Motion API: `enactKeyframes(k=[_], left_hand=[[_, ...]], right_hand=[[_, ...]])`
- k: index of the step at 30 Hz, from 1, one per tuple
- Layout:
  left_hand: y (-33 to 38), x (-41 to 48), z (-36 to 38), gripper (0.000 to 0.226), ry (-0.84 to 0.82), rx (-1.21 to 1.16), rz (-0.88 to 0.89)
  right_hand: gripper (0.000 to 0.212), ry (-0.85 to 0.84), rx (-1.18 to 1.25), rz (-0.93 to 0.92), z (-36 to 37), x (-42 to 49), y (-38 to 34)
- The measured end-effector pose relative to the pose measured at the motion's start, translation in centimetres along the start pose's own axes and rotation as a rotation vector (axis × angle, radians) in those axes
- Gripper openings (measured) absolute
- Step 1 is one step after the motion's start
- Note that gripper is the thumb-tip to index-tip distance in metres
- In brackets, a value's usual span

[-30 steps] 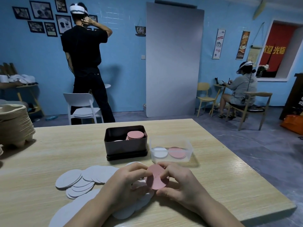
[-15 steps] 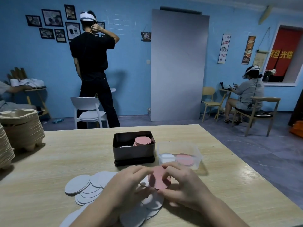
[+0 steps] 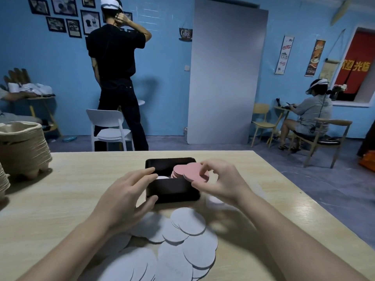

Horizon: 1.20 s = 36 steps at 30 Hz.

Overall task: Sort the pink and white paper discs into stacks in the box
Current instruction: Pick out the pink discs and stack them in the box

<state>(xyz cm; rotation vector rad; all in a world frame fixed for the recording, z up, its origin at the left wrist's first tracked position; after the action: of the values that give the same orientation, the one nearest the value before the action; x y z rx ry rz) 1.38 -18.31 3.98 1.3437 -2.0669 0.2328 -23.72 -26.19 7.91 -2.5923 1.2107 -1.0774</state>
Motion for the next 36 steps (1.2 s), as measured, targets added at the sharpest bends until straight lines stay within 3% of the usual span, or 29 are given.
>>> enactKeyframes(k=[7, 19, 26, 30, 36], left_hand=[[-1.5, -1.1, 0.9, 0.064, -0.036, -0.081, -0.052], [-1.7, -1.1, 1.2, 0.060, -0.033, -0.148, -0.042], [-1.7, -1.3, 1.0, 0.059, -0.008, -0.175, -0.029], [-1.6, -1.5, 0.6, 0.058, -0.007, -0.186, -0.045], [-2.6, -2.4, -2.5, 0.045, 0.087, -0.273, -0.145]], right_hand=[[0.031, -0.029, -0.057, 0.195, 1.6, 5.4, 1.8], [0.053, -0.166, -0.374, 0.252, 4.8, 7.4, 1.2], [0.052, -0.295, -0.463, 0.257, 4.9, 7.7, 0.5], [0.050, -0.169, -0.390, 0.241, 4.2, 7.0, 0.1], [0.020, 0.012, -0.254, 0.112, 2.7, 5.4, -2.6]])
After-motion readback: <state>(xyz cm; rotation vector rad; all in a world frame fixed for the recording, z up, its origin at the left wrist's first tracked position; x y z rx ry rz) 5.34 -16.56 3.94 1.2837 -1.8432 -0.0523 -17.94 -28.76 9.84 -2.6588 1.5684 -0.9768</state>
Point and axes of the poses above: each hand's wrist, its own x-axis towards the middle knuckle, its own z-axis out of the palm, y = z × x, the point moved 6 cm from there along x, towards the middle knuckle, and after that the axes turned 7 degrees about -x, right-handed, at the moved point
